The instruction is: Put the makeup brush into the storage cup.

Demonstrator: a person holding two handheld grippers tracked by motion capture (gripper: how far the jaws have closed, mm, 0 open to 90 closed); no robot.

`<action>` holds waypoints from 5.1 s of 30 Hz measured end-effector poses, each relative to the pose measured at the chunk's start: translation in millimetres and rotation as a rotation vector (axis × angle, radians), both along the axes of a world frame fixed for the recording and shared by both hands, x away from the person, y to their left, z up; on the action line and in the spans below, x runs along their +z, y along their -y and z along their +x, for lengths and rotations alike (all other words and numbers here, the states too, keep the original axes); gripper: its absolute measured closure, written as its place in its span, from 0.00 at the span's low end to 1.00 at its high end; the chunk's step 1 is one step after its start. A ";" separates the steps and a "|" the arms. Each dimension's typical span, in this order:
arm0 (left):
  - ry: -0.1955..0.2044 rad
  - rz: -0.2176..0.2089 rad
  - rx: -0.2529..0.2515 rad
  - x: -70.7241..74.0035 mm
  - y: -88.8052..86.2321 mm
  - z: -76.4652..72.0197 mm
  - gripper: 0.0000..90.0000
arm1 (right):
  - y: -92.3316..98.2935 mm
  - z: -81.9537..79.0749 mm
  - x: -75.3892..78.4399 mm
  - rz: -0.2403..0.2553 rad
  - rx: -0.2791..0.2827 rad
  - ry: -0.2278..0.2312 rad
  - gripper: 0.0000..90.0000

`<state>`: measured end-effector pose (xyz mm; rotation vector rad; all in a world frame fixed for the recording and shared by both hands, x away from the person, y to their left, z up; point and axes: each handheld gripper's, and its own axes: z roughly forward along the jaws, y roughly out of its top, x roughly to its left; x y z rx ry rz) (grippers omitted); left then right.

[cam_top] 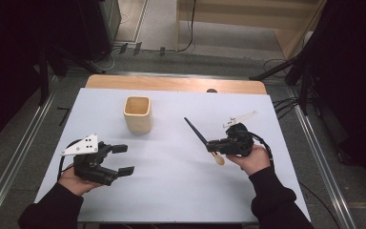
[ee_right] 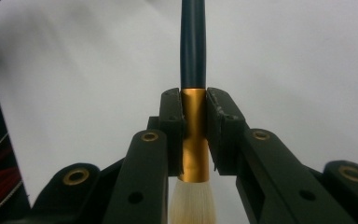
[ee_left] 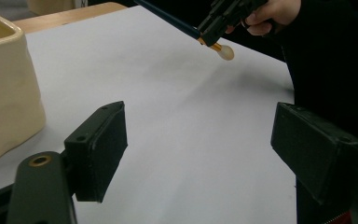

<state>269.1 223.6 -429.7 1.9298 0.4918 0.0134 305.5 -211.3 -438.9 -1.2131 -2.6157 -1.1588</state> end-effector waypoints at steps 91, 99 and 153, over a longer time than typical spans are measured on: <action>-0.123 0.456 -0.404 -15.1 84.7 25.4 0.62 | -146.2 -21.9 11.2 -0.255 0.688 0.032 0.87; -0.165 0.471 -0.417 -18.6 86.9 27.1 0.73 | -150.3 -22.0 8.8 -0.251 0.704 0.043 0.87; -0.280 0.387 -0.433 -16.0 77.1 31.4 0.88 | -116.7 -14.1 16.0 -0.111 0.627 0.114 0.48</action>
